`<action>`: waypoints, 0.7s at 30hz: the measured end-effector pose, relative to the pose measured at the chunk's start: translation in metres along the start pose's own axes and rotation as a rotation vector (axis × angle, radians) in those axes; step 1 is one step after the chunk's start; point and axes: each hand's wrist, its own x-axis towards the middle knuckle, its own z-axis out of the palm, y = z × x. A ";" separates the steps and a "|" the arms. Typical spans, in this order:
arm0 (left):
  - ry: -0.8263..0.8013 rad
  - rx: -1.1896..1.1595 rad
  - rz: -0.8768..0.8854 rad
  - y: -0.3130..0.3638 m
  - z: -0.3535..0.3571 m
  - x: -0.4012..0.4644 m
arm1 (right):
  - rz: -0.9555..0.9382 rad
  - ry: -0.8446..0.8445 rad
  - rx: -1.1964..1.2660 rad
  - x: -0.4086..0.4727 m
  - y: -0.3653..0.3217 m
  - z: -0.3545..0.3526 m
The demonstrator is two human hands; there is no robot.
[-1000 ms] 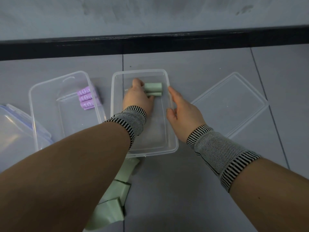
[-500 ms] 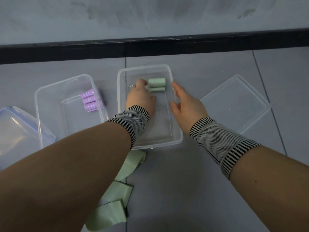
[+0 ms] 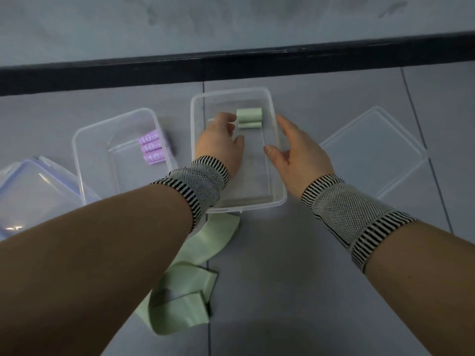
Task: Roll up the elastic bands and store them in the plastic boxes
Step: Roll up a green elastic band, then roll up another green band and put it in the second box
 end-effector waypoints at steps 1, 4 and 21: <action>-0.004 -0.008 0.008 0.001 -0.002 -0.006 | 0.002 -0.003 -0.007 -0.007 -0.002 -0.002; -0.005 -0.006 0.071 0.003 -0.009 -0.029 | 0.002 0.020 0.000 -0.034 -0.010 -0.007; -0.107 0.220 0.232 -0.062 -0.044 -0.192 | -0.067 -0.018 -0.003 -0.172 -0.046 0.037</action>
